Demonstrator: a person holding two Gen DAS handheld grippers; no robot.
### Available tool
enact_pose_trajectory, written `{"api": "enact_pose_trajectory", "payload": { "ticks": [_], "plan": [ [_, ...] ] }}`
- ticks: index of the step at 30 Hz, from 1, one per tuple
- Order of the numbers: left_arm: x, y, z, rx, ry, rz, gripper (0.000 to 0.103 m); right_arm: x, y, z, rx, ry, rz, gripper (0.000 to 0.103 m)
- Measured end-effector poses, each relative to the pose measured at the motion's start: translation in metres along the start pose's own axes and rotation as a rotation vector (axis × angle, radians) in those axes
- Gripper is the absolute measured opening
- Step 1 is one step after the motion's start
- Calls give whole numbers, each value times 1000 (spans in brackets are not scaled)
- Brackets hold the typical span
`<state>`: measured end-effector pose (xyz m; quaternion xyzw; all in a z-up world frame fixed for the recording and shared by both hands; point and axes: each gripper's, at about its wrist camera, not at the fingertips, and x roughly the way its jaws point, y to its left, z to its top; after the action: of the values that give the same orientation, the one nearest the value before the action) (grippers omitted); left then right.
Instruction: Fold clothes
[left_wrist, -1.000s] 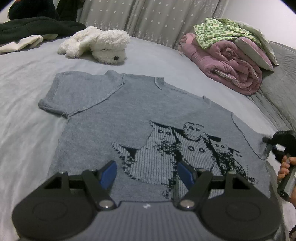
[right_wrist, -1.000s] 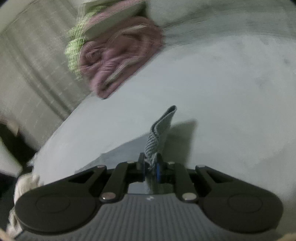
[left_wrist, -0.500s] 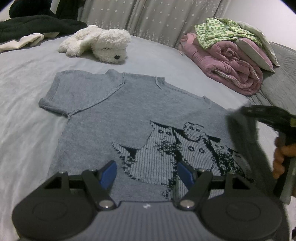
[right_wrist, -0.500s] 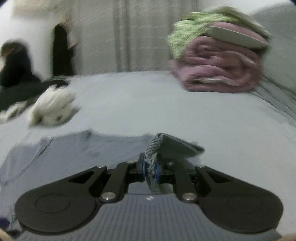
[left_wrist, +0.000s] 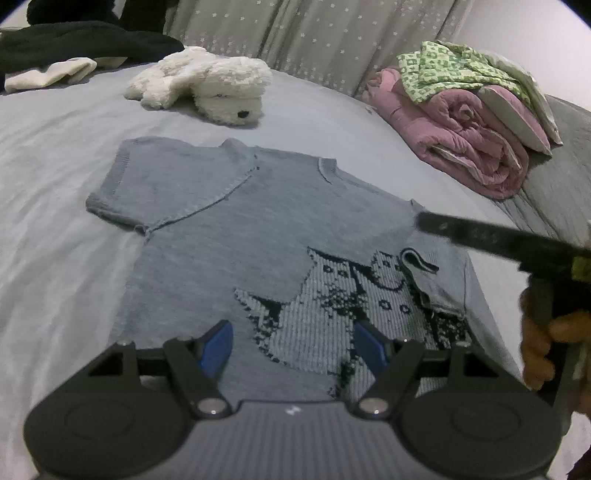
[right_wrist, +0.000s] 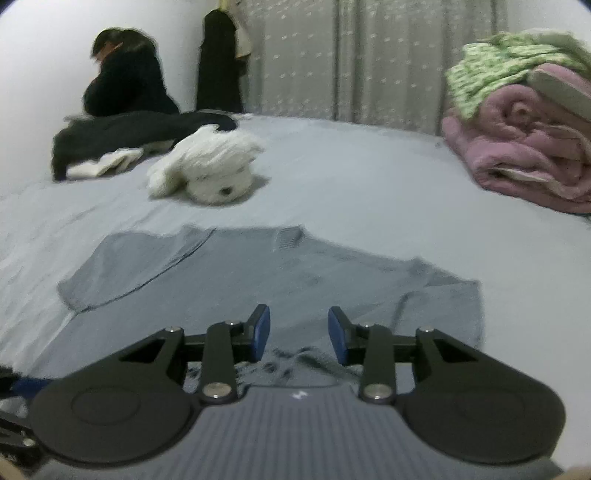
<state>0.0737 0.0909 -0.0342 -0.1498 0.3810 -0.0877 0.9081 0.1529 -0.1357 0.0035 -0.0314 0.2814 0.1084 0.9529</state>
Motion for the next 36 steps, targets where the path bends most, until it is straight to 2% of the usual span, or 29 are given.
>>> {"api": "enact_pose_trajectory", "payload": {
  "ticks": [4,7,14,17,24,27,30,36],
  "plan": [
    [0,1,0,-6,1,-1,74,-2,-27,5,53,1,-77,39],
    [0,1,1,-8,3,-1,74,-1,-45,-2,116,27,-100,39],
    [2,1,1,-1,9,4,74,23,-46,-32,116,137,-131,39],
    [3,-1,0,6,10,8,74,34,-41,-34,122,145,-120,38],
    [7,-9,-5,51,4,33,74,70,-15,11,150,114,-41,38],
    [6,-10,-5,52,7,27,74,61,-9,29,147,80,-28,38],
    [4,-9,-3,34,12,13,74,44,-11,31,127,76,-30,38],
    [-1,-10,-3,7,17,-6,74,5,-33,6,160,102,-74,38]
  ]
}}
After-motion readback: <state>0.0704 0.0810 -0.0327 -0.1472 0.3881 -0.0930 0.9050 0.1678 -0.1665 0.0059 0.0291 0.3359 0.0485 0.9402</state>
